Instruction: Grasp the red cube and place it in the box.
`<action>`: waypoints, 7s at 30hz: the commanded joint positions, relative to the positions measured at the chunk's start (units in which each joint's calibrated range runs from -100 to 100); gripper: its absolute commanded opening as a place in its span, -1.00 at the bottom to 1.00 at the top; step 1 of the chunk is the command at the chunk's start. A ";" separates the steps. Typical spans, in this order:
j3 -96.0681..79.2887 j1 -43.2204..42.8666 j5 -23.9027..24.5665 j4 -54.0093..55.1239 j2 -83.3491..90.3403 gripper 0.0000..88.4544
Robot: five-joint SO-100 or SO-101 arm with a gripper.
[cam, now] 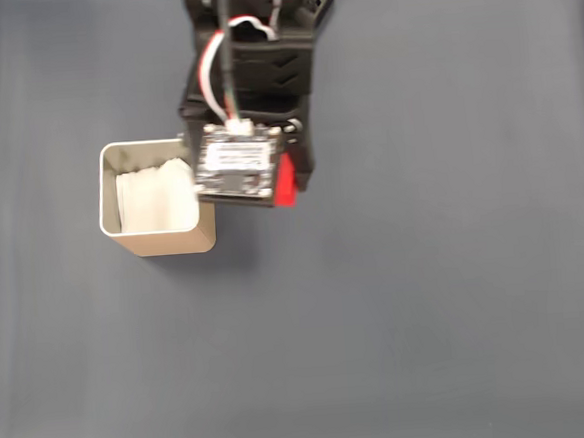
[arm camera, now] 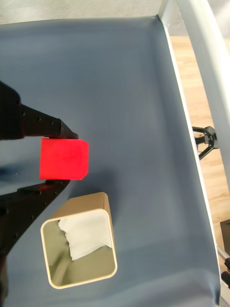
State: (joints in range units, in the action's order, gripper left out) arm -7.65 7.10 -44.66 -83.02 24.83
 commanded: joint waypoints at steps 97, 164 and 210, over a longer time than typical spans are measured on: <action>-11.04 24.10 -6.98 15.93 1.61 -0.08; -38.11 -8.98 -0.98 27.09 26.70 -1.00; -92.17 -11.26 2.30 12.48 75.17 -1.00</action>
State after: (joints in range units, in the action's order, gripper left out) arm -99.27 -4.25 -42.95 -68.97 99.73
